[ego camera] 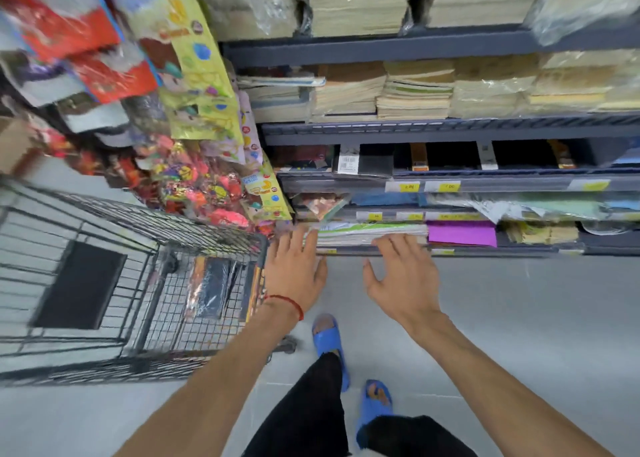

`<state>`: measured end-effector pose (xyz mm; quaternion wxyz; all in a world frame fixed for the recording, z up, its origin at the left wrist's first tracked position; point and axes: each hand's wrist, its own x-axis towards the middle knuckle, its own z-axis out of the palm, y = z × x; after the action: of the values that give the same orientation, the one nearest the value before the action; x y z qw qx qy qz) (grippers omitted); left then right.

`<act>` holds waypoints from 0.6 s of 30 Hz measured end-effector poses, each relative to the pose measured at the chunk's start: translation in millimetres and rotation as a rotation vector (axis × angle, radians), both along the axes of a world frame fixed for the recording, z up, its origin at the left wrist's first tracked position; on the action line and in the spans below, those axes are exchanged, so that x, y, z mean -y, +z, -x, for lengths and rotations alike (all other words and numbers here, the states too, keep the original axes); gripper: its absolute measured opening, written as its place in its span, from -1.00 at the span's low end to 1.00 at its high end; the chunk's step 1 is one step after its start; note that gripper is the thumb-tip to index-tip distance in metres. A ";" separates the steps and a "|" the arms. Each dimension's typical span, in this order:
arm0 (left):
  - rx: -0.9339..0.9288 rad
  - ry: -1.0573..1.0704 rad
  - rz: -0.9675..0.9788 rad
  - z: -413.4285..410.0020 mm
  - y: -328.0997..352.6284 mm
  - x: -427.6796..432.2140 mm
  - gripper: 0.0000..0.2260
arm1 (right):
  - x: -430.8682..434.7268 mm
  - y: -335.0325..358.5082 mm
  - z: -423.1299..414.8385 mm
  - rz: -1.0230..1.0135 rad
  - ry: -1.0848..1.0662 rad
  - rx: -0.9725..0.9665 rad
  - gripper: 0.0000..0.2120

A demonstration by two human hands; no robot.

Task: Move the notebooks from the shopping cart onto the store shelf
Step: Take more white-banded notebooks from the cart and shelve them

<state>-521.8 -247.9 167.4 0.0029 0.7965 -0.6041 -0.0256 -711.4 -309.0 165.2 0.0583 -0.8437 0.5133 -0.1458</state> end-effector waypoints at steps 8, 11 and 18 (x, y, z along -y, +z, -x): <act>-0.012 0.149 0.026 30.6 36.8 -102.8 -0.55 | -70.7 36.5 13.4 -0.018 0.211 0.008 -0.64; 0.018 0.181 0.067 30.0 52.8 -136.9 -0.54 | -97.1 46.7 9.3 -0.006 0.275 0.014 -0.64; 0.035 0.251 0.047 -13.3 59.1 -207.3 -0.54 | -152.4 53.4 -32.7 0.004 0.320 0.008 -0.69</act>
<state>-508.5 -40.5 226.5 0.0143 0.8660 -0.4999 0.0028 -678.7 -156.7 218.6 0.0810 -0.9143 0.3718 -0.1391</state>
